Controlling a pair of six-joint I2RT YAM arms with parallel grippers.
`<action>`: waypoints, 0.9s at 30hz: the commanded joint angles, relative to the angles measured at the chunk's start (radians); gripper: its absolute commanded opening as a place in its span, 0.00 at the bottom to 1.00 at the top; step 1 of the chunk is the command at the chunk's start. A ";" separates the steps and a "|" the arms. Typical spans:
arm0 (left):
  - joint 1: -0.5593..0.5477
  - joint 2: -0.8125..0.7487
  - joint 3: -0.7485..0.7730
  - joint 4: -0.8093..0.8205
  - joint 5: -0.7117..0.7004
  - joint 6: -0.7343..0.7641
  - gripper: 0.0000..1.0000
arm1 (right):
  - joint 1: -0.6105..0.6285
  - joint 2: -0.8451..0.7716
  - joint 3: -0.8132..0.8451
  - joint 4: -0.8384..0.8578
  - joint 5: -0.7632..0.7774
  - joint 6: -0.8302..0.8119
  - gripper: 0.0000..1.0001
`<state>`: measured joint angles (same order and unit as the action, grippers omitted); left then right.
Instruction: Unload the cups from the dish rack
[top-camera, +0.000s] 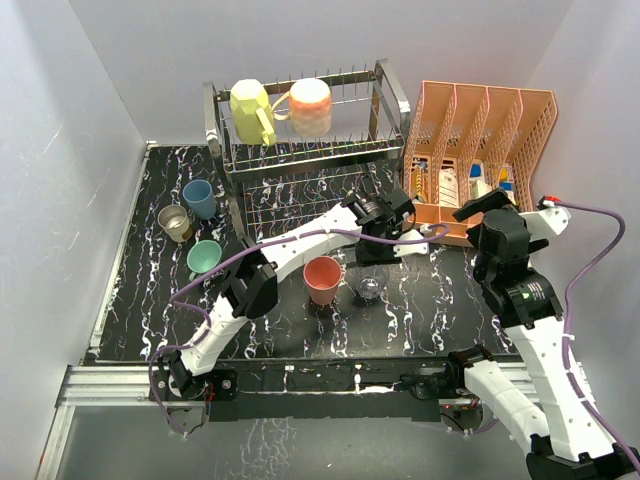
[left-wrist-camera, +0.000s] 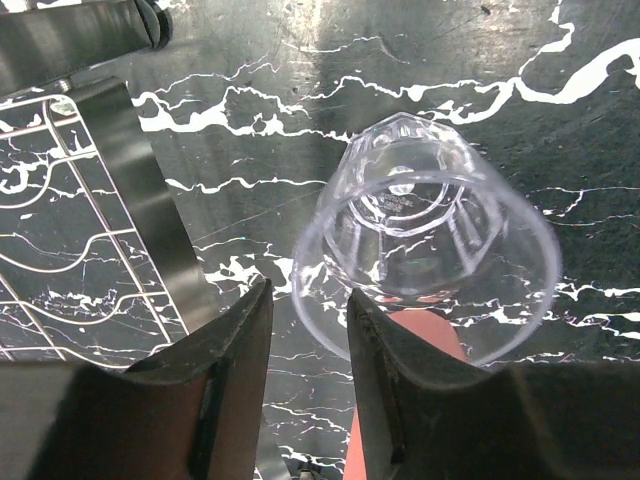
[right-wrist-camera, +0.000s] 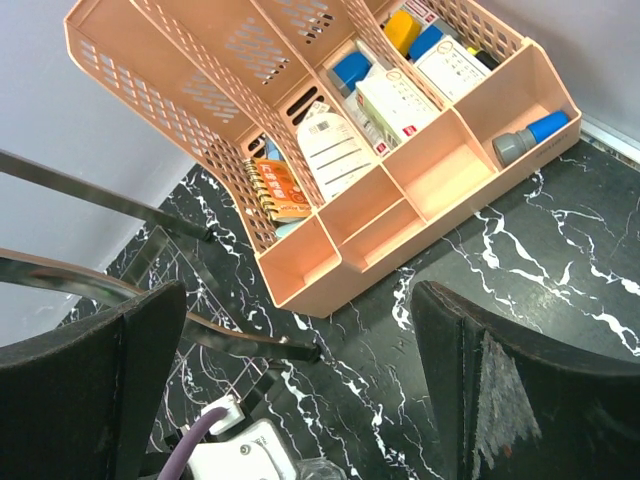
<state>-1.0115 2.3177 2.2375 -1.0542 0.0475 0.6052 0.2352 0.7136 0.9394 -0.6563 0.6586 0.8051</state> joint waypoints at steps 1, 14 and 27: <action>-0.004 -0.034 0.013 -0.014 -0.029 -0.003 0.37 | -0.002 -0.003 0.065 0.049 0.021 -0.041 0.98; 0.004 -0.369 -0.134 0.139 0.008 -0.039 0.88 | -0.003 0.020 0.163 0.089 -0.044 -0.156 0.98; 0.044 -1.087 -0.637 0.450 0.005 -0.105 0.97 | 0.000 0.362 0.624 0.138 -0.585 -0.343 0.98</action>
<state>-0.9840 1.3811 1.7233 -0.6716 0.0742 0.5583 0.2344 0.9901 1.4376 -0.5751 0.3225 0.5453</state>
